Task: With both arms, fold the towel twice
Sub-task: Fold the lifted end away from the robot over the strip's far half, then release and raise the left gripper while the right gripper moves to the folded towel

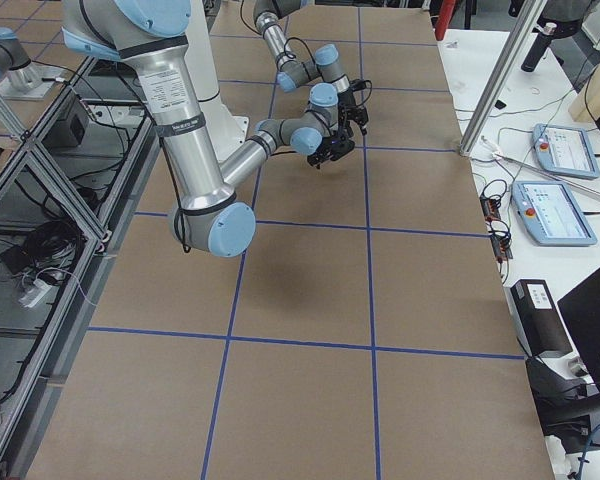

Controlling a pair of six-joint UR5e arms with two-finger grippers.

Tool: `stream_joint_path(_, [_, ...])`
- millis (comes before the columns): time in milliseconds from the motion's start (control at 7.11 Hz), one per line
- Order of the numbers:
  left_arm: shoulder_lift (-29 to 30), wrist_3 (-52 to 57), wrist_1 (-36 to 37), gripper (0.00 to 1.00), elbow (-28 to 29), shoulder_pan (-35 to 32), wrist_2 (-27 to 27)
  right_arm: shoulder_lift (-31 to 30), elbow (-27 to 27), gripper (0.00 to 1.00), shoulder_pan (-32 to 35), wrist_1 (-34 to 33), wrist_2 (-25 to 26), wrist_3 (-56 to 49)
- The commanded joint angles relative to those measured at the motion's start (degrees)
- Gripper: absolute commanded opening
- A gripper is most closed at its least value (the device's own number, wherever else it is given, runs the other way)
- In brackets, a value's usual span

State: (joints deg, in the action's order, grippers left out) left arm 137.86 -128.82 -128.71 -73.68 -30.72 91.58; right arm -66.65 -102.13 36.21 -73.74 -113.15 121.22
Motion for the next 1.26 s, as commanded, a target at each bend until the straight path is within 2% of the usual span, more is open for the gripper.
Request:
stream_joint_path(0, [-0.1,0.2,-0.1,1.00,-0.6,-2.7,7.5,0.6,0.1,1.00,-1.4,0.1,0.7,0.5])
stream_joint_path(141, [-1.8,0.2,0.1,1.00,-3.4,-4.2,10.2,1.6,0.4,1.00,-3.7,0.2,4.1,0.7])
stream_joint_path(281, [-6.2,0.2,0.2,1.00,-8.3,-5.8,12.9,4.0,1.3,1.00,-5.2,0.3,6.0,1.6])
stream_joint_path(422, [-10.4,0.3,0.2,1.00,-12.6,-8.2,16.4,6.3,3.4,1.00,-5.4,0.6,6.1,2.8])
stream_joint_path(562, [-11.6,0.2,0.2,1.00,-13.5,-10.0,19.4,8.9,6.2,0.99,-5.9,0.9,7.7,3.6])
stream_joint_path(843, [-11.7,0.2,0.2,1.00,-13.5,-10.1,19.6,12.8,11.2,0.84,-7.0,2.8,11.1,4.9])
stream_joint_path(1124, [-11.7,0.2,0.3,1.00,-13.4,-10.1,19.6,13.1,14.8,0.79,-7.8,8.8,12.3,4.6])
